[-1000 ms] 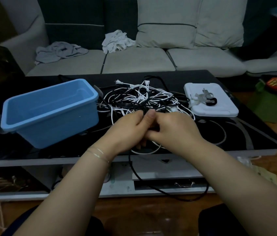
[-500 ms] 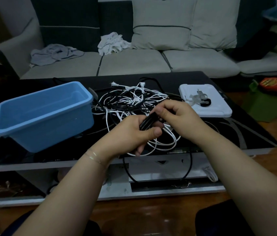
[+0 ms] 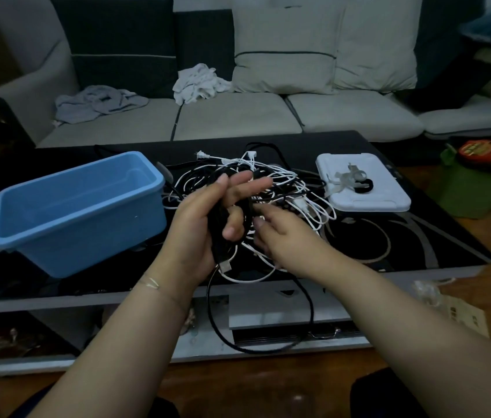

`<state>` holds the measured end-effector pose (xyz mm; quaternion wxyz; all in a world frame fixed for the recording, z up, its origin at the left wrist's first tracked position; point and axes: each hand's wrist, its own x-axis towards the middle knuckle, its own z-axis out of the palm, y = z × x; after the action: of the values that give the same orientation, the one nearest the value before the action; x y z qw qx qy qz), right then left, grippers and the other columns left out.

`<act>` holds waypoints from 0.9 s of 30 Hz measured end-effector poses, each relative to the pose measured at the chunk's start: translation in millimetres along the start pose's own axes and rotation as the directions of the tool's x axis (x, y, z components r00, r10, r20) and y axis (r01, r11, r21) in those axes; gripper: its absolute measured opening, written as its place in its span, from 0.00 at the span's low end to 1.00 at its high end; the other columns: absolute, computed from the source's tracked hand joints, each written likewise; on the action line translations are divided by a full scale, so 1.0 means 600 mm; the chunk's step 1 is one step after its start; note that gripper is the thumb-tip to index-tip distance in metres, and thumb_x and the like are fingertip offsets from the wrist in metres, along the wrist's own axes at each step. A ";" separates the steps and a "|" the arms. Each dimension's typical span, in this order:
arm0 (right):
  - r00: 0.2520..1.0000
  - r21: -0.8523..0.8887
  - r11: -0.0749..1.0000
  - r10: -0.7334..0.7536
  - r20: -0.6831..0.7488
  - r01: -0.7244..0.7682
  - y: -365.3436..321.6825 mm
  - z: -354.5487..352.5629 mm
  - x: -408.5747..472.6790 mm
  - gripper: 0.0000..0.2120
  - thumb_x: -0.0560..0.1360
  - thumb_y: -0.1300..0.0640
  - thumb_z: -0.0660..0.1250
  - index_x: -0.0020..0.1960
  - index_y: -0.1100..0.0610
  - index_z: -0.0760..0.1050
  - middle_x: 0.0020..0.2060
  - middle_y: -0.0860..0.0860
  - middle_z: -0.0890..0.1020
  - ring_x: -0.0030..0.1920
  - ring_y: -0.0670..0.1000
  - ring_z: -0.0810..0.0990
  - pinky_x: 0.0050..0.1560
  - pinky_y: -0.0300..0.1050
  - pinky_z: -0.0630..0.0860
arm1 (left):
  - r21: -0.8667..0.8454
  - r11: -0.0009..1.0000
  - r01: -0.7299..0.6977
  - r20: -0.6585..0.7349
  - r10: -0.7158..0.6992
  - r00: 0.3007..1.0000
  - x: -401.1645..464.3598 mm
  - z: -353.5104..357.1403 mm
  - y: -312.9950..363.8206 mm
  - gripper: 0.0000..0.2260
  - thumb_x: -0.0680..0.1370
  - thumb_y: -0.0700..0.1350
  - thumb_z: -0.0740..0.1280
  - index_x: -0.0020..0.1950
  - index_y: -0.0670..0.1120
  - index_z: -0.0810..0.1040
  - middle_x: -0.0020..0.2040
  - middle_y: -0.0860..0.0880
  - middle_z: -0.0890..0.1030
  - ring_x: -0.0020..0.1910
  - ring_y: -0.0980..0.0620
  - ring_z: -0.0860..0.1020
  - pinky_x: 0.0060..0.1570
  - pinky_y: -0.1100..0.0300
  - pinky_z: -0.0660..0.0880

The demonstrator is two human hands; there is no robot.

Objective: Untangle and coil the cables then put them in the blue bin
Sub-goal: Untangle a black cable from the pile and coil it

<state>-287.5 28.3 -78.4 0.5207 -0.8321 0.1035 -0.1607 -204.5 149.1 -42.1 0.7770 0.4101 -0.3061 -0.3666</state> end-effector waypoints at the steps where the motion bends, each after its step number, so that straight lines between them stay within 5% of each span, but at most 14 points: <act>1: 0.999 0.008 1.000 0.027 0.027 -0.027 -0.004 0.005 -0.003 0.12 0.82 0.59 0.54 0.64 0.55 0.69 0.22 0.41 0.73 0.23 0.40 0.69 0.27 0.38 0.67 | 0.008 1.000 -0.007 -0.029 0.008 1.000 0.000 -0.001 0.000 0.19 0.79 0.49 0.58 0.62 0.37 0.73 0.58 0.42 0.83 0.20 0.58 0.65 0.24 0.67 0.66; 5: 0.984 0.176 0.977 0.097 0.151 -0.123 -0.026 0.014 -0.013 0.15 0.82 0.65 0.53 0.67 0.59 0.66 0.32 0.50 0.76 0.23 0.44 0.68 0.28 0.44 0.69 | 0.020 0.999 -0.031 -0.083 0.033 0.996 -0.002 0.002 -0.003 0.17 0.83 0.49 0.54 0.64 0.37 0.69 0.61 0.44 0.81 0.22 0.57 0.66 0.21 0.64 0.69; 9: 0.956 0.180 0.965 0.144 0.254 -0.193 -0.040 0.009 -0.024 0.18 0.82 0.62 0.55 0.72 0.58 0.62 0.31 0.54 0.78 0.22 0.48 0.70 0.26 0.42 0.73 | 0.096 0.986 -0.135 -0.168 0.150 0.974 0.002 -0.004 -0.002 0.17 0.84 0.50 0.54 0.62 0.39 0.71 0.60 0.44 0.82 0.23 0.57 0.66 0.26 0.67 0.68; 15: 0.960 -0.293 0.956 0.078 0.269 0.004 -0.044 0.011 -0.035 0.09 0.80 0.60 0.58 0.59 0.56 0.72 0.34 0.46 0.80 0.31 0.38 0.75 0.34 0.33 0.70 | 0.425 0.892 -0.155 -0.216 0.266 0.939 0.006 -0.013 -0.003 0.20 0.84 0.54 0.52 0.66 0.41 0.72 0.49 0.49 0.85 0.27 0.56 0.71 0.36 0.69 0.71; 17: 0.964 -0.425 0.904 0.074 0.257 0.044 -0.044 0.007 -0.035 0.13 0.80 0.59 0.58 0.63 0.54 0.71 0.38 0.46 0.81 0.39 0.44 0.78 0.43 0.40 0.74 | 0.561 0.809 -0.176 -0.171 0.321 0.931 0.005 -0.008 -0.008 0.19 0.82 0.56 0.53 0.61 0.49 0.78 0.41 0.43 0.84 0.29 0.58 0.75 0.43 0.71 0.71; 20: 0.966 -0.551 0.831 0.074 0.249 0.078 -0.045 0.003 -0.035 0.16 0.80 0.56 0.57 0.68 0.51 0.69 0.42 0.48 0.82 0.46 0.52 0.79 0.50 0.48 0.76 | 0.613 0.771 -0.173 -0.104 0.295 0.950 0.002 0.003 -0.014 0.16 0.81 0.57 0.53 0.49 0.65 0.81 0.46 0.33 0.82 0.26 0.55 0.74 0.40 0.64 0.74; 23: 0.976 -0.622 0.775 0.033 0.214 0.110 -0.045 -0.001 -0.038 0.13 0.80 0.51 0.58 0.63 0.50 0.73 0.46 0.53 0.83 0.47 0.56 0.80 0.43 0.44 0.73 | 0.656 0.743 -0.130 -0.091 0.249 0.964 0.001 0.006 -0.014 0.15 0.80 0.60 0.51 0.48 0.75 0.77 0.48 0.30 0.80 0.30 0.47 0.73 0.41 0.52 0.73; 27: 0.986 -0.697 0.704 -0.024 0.166 0.135 -0.048 -0.004 -0.040 0.12 0.79 0.44 0.59 0.55 0.47 0.77 0.39 0.50 0.81 0.41 0.53 0.78 0.35 0.42 0.63 | 0.701 0.709 -0.073 -0.122 0.220 0.968 0.000 -0.003 -0.022 0.17 0.79 0.65 0.50 0.48 0.69 0.79 0.40 0.37 0.82 0.31 0.54 0.76 0.39 0.59 0.73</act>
<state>-310.5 46.8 -55.2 0.1616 -0.9808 0.0831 -0.0707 -207.3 144.8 -54.5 0.6206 0.6785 -0.3742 -0.1203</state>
